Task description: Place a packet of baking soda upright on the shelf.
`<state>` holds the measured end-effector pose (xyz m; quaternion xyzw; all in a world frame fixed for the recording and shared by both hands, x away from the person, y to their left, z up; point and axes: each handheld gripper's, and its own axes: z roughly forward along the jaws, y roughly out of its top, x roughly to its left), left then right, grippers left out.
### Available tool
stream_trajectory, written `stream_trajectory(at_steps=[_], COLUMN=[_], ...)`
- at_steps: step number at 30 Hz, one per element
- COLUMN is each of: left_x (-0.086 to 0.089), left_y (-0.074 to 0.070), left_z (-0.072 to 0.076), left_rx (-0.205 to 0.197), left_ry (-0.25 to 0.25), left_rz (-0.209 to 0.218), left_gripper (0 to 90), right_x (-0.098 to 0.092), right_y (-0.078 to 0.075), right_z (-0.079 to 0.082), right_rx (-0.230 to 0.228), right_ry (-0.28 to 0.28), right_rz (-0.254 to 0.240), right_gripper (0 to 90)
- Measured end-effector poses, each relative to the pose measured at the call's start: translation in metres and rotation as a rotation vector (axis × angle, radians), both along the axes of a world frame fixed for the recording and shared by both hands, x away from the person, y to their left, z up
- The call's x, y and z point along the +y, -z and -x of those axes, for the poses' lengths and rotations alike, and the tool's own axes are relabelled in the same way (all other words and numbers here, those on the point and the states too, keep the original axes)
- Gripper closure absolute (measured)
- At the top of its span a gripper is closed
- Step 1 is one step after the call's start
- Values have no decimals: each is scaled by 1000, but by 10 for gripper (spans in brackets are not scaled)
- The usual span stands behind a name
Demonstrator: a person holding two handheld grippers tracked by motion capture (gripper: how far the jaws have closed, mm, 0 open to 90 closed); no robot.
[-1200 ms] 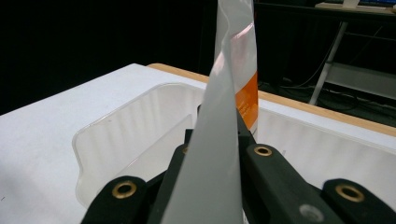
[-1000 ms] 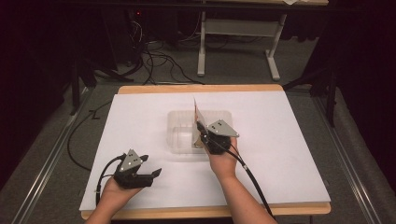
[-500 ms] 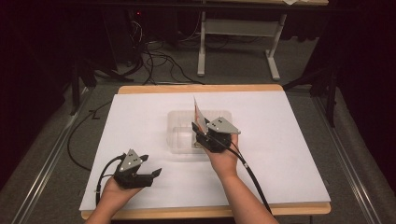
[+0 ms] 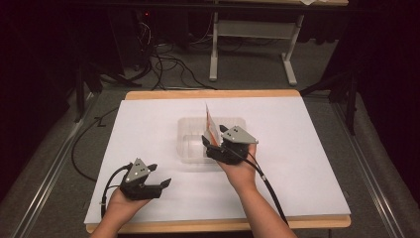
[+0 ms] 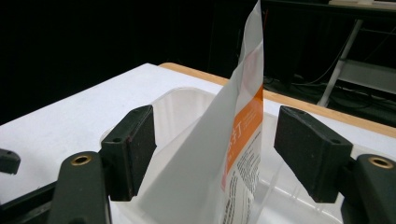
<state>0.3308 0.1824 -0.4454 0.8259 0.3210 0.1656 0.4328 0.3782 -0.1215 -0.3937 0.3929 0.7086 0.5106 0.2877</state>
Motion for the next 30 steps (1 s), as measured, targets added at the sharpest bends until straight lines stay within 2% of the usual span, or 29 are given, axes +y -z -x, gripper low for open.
stream_trajectory(at_steps=[9, 17, 24, 30], left_x=[5, 8, 12, 15], left_y=[-2, -3, -3, -4], left_z=[1, 0, 0, -1], left_rx=[-14, -17, -16, -17], left_ry=[-12, -21, -33, -46], left_rz=[25, 33, 43, 53], left_gripper=[278, 278, 277, 277], right_x=[-7, -23, -48, -80], right_y=[1, 3, 4, 6], right_z=[13, 37, 52, 61], right_rx=[16, 19, 22, 30], right_ry=[-22, -42, -25, 22], right_rz=[13, 12, 31, 60], right_gripper=[299, 304, 306, 311])
